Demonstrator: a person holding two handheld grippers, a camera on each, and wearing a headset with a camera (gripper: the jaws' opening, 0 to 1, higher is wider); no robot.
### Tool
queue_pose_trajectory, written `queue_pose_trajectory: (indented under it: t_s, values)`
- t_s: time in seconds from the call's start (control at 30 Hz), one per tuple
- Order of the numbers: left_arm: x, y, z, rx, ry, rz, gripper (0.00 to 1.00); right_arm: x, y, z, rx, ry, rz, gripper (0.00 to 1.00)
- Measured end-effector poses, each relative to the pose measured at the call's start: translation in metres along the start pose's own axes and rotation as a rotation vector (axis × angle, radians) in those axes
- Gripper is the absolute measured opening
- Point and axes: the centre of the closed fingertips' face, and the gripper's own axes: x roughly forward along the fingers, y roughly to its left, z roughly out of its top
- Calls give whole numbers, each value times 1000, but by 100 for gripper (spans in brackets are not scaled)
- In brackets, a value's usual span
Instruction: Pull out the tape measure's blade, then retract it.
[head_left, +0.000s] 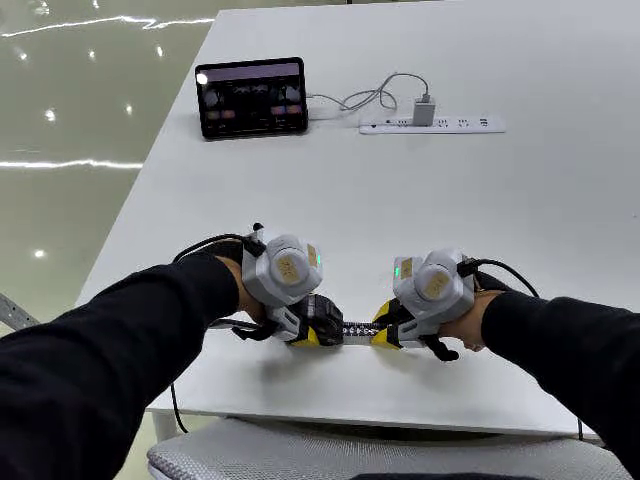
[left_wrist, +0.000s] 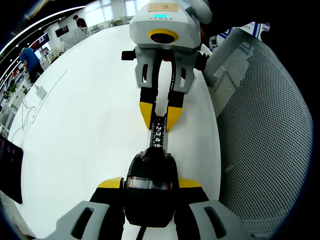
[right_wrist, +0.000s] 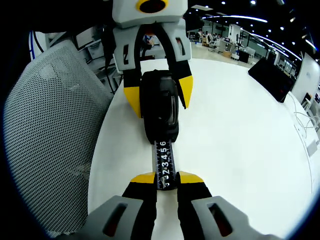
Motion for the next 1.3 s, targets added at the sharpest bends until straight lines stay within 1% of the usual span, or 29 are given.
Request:
queue_pose_trajectory:
  t_s: [0.1, 0.3, 0.37, 0.5, 0.6, 0.77, 1.2, 1.3]
  values:
    - [1, 1, 1, -7, -11, -7, 34, -1, 0, -1, -3, -2, -6, 10]
    - [0, 2, 1, -2, -20, -5, 34, -4, -2, -6, 4, 6, -4, 10]
    - [1, 2, 0, -1, -22, -4, 34, -5, -4, -8, 13, 6, -4, 10]
    - [1, 2, 1, -2, -26, -4, 34, -8, -2, -12, 6, 11, -6, 10]
    - [1, 2, 2, -1, -25, -7, 34, -10, -4, -15, 21, 9, -5, 10]
    - [1, 3, 2, -11, -34, -8, 34, -12, -3, -16, 32, 10, -6, 10]
    - [1, 3, 2, -6, -42, -1, 34, -20, -4, -23, 34, 12, 7, 10]
    - [1, 4, 3, -2, -44, -13, 33, -20, -4, -23, 27, 16, 5, 10]
